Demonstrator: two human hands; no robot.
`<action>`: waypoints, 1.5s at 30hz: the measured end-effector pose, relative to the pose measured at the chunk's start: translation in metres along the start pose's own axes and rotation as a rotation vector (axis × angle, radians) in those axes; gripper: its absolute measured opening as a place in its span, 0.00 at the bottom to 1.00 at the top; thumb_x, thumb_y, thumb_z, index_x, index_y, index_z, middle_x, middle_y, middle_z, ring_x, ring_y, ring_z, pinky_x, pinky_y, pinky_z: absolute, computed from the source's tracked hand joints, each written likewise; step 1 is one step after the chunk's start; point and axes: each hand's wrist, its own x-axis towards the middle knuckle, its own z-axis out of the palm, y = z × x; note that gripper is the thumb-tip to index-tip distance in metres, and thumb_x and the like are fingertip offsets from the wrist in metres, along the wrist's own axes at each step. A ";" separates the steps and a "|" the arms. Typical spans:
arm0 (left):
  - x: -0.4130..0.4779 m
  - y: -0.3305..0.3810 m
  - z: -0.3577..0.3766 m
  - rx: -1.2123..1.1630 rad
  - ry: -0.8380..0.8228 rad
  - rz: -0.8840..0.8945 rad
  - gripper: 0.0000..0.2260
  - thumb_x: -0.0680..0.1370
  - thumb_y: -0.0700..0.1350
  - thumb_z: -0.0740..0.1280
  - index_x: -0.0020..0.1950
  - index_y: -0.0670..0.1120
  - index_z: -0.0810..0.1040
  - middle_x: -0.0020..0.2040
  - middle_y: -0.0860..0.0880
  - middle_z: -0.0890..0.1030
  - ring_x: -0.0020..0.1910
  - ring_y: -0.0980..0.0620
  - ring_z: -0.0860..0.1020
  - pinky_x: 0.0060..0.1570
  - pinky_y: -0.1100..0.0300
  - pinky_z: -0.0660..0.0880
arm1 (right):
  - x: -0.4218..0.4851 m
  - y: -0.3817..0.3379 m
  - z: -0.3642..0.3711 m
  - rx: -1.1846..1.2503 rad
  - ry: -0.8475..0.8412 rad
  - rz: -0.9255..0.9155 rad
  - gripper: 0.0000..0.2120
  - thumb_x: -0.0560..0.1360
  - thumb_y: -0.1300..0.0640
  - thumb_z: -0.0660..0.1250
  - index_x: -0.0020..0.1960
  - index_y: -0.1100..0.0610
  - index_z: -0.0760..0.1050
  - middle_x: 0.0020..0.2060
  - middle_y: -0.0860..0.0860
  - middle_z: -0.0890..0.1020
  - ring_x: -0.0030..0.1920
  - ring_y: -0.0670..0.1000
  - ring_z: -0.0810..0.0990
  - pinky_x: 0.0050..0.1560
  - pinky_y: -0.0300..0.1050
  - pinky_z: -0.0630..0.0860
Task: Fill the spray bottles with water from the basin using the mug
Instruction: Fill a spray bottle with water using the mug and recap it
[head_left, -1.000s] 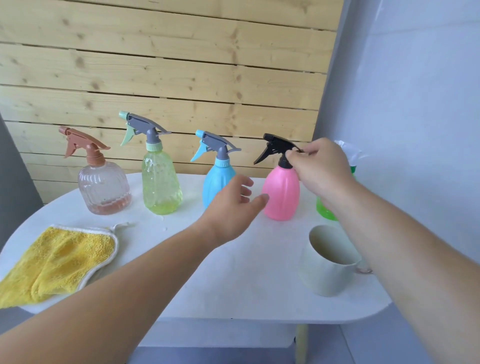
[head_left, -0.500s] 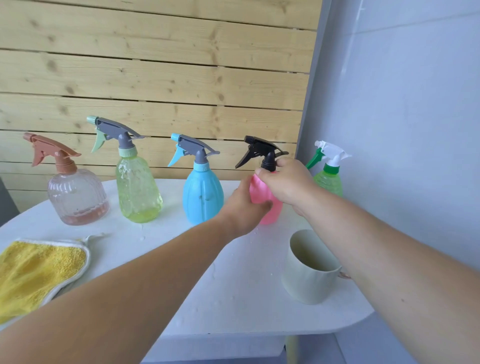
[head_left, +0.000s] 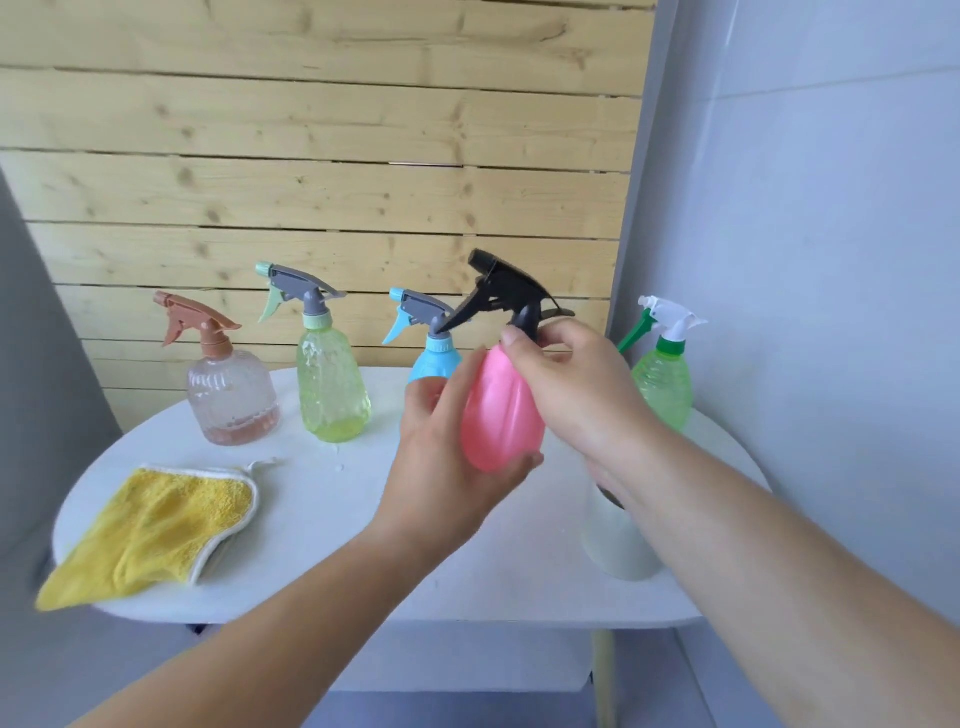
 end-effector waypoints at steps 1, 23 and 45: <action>-0.011 0.002 -0.006 0.011 0.009 0.005 0.45 0.71 0.52 0.81 0.79 0.67 0.58 0.65 0.55 0.65 0.65 0.53 0.72 0.64 0.60 0.72 | -0.008 -0.002 0.002 0.077 -0.012 0.027 0.16 0.75 0.40 0.69 0.53 0.52 0.78 0.37 0.42 0.81 0.38 0.42 0.80 0.33 0.36 0.71; -0.165 0.040 -0.111 -0.310 -0.446 -0.524 0.36 0.63 0.57 0.84 0.67 0.58 0.72 0.60 0.49 0.77 0.50 0.66 0.82 0.47 0.62 0.83 | -0.154 0.000 0.014 0.559 -0.210 0.417 0.13 0.73 0.58 0.76 0.55 0.60 0.79 0.43 0.55 0.87 0.40 0.50 0.86 0.44 0.48 0.81; -0.160 0.019 -0.101 -0.699 -0.496 -0.618 0.38 0.61 0.59 0.82 0.69 0.51 0.79 0.62 0.44 0.85 0.60 0.43 0.84 0.55 0.51 0.81 | -0.152 0.007 0.008 0.566 -0.310 0.368 0.12 0.74 0.60 0.74 0.56 0.61 0.79 0.46 0.58 0.87 0.43 0.53 0.85 0.47 0.48 0.80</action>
